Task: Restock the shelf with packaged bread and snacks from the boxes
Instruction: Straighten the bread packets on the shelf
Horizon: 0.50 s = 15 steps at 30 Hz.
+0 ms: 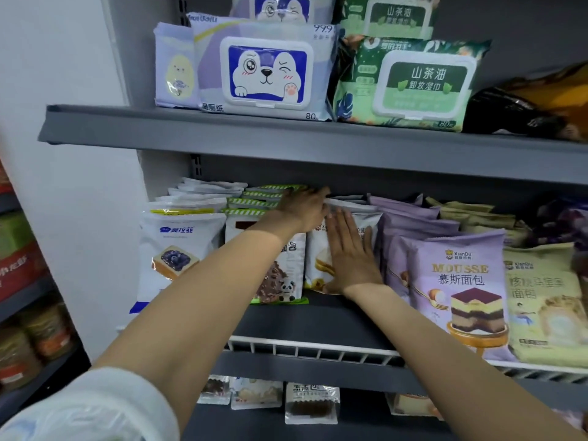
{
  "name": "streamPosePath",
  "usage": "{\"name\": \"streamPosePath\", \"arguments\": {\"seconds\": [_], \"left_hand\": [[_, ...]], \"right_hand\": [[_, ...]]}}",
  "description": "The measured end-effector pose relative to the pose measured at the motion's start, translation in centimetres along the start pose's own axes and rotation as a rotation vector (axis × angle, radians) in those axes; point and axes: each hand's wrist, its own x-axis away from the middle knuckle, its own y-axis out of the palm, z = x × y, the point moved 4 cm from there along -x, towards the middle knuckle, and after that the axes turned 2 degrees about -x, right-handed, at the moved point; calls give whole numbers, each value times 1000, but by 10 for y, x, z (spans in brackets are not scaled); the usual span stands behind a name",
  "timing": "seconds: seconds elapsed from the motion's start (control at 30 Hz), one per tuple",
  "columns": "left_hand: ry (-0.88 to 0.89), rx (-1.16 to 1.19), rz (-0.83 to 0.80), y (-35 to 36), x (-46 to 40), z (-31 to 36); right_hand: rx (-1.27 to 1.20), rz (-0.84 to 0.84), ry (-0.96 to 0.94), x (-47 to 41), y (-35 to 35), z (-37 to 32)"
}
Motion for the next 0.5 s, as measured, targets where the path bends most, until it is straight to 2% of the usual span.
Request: {"name": "streamPosePath", "arguments": {"seconds": [0.13,0.27,0.33,0.5], "left_hand": [[9,-52,-76,8,-6,3],[-70,-115,-101,7,-10,10],[-93,-124,-51,6,-8,15],[-71,-57,212,0,15,26]], "right_hand": [[-138,-56,-4,2,0,3],[-94,-42,43,0,-7,1],[-98,-36,46,-1,-11,1],[-110,-76,-3,3,-32,10]]}}
